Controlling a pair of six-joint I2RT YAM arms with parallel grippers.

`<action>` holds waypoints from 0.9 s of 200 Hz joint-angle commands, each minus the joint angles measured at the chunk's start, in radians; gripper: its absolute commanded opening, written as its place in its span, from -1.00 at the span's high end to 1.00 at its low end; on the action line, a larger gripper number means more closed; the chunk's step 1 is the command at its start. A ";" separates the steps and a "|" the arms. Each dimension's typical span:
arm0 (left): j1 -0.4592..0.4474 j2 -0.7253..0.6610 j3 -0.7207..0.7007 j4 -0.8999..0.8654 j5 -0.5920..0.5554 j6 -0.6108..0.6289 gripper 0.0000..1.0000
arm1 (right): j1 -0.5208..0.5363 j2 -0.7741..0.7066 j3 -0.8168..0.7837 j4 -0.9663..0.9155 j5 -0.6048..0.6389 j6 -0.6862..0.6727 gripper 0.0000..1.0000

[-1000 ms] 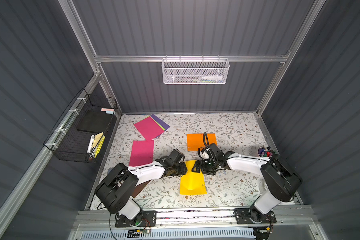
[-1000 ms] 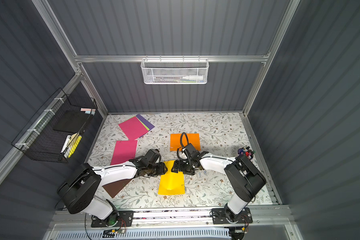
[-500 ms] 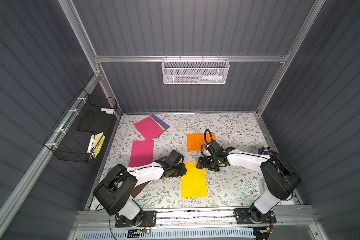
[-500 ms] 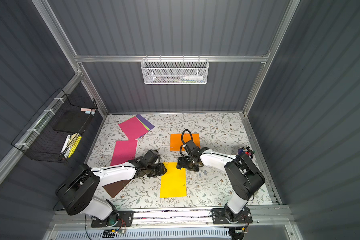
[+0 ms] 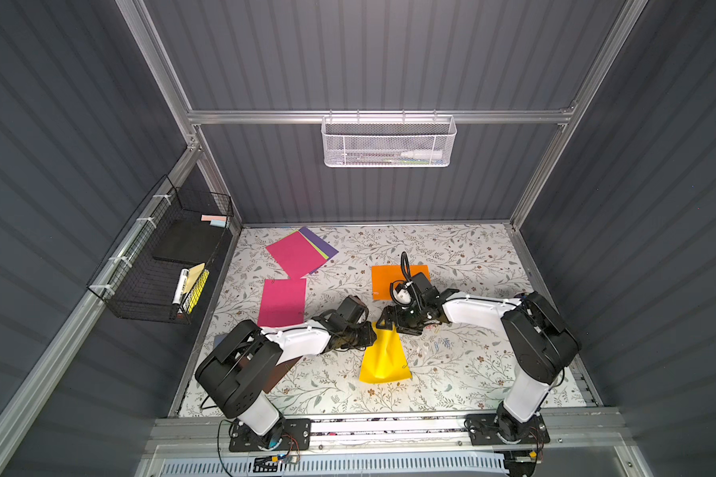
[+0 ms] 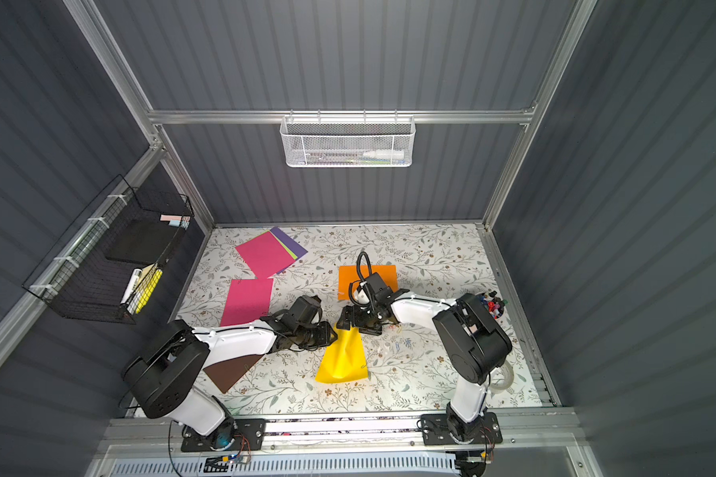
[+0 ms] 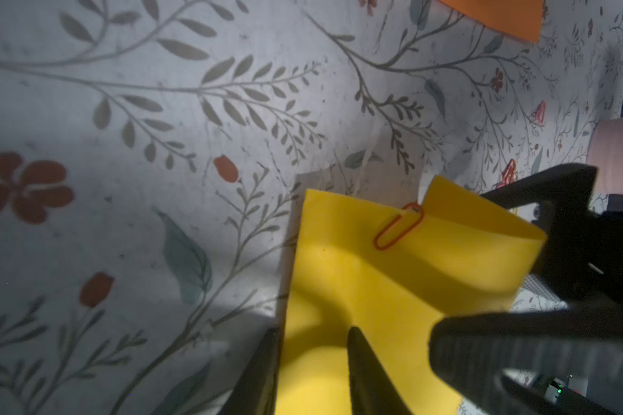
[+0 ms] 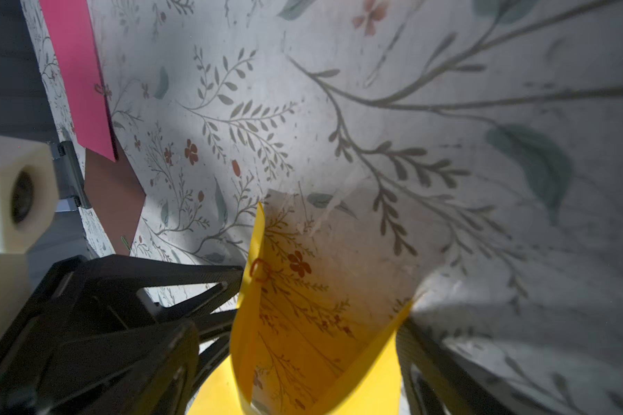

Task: Unclip the paperclips from the documents
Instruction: Pick up the document from the center of the board.

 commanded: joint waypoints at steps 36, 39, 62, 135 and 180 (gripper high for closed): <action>-0.009 0.045 -0.053 -0.129 -0.001 0.002 0.29 | 0.002 0.056 -0.051 -0.056 0.027 0.015 -0.23; -0.009 0.043 -0.052 -0.131 -0.001 0.003 0.29 | 0.002 0.055 -0.051 -0.056 0.029 0.015 -0.17; -0.009 0.034 -0.047 -0.136 -0.006 0.003 0.27 | -0.001 0.045 -0.051 -0.057 0.036 0.013 0.21; 0.004 -0.185 0.055 -0.230 -0.057 -0.053 -0.18 | -0.041 -0.056 -0.082 -0.053 0.014 0.003 0.45; 0.018 -0.220 -0.015 -0.007 0.104 0.005 -0.24 | -0.089 -0.134 -0.081 -0.065 -0.020 0.013 0.46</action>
